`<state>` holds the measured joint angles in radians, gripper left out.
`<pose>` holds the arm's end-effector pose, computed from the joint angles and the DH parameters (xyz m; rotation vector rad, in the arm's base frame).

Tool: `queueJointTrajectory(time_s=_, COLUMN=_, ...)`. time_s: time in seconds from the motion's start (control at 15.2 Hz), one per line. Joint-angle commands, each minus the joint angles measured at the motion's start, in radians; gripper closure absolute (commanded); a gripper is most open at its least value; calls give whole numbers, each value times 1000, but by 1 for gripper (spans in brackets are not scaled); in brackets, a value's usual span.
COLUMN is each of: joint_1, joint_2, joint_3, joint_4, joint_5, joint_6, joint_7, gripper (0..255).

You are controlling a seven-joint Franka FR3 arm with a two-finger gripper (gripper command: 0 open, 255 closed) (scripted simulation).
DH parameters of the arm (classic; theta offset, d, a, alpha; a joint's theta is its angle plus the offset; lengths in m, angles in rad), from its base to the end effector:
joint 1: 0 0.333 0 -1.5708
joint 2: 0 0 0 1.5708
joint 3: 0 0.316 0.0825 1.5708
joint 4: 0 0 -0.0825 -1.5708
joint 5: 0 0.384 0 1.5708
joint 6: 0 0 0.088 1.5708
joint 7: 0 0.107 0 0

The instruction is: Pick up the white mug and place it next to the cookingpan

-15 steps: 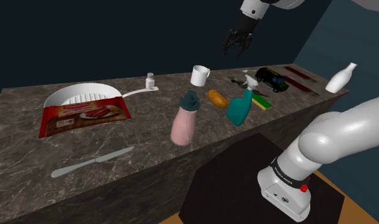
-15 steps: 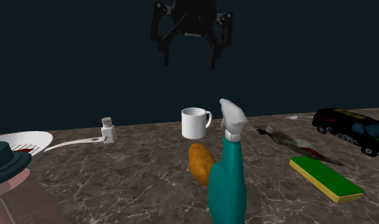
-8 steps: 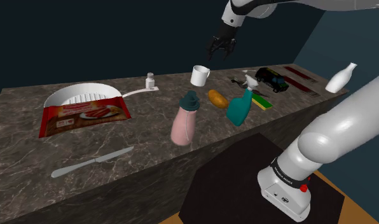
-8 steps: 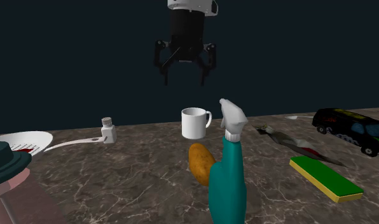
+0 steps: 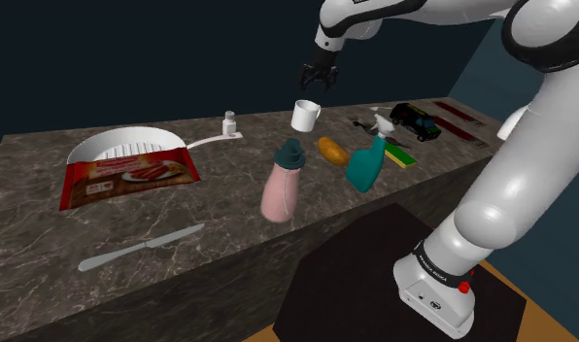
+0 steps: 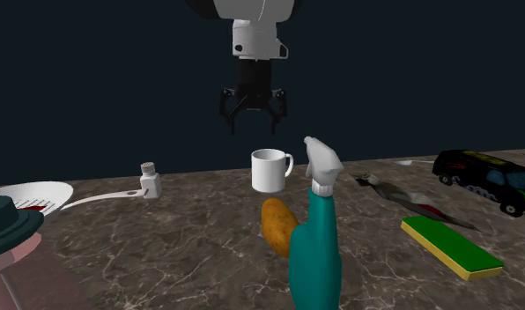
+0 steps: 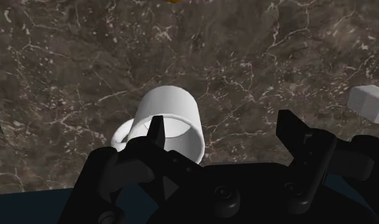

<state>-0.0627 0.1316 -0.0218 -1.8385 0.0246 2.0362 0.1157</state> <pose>0.6020 -0.0491 0.4612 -3.1022 0.3273 -0.1027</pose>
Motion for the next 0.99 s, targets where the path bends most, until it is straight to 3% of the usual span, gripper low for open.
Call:
queueJointTrajectory(time_s=0.0, joint_1=-2, joint_2=80, joint_3=-3, joint_4=64, joint_5=-4, joint_6=10, joint_7=6, gripper=0)
queueJointTrajectory(time_s=0.4, joint_1=-11, joint_2=320, joint_3=-13, joint_4=311, joint_5=-12, joint_6=-17, joint_7=15, gripper=0)
queueJointTrajectory(time_s=0.92, joint_1=-11, joint_2=357, joint_3=-12, joint_4=266, joint_5=-10, joint_6=66, joint_7=14, gripper=0)
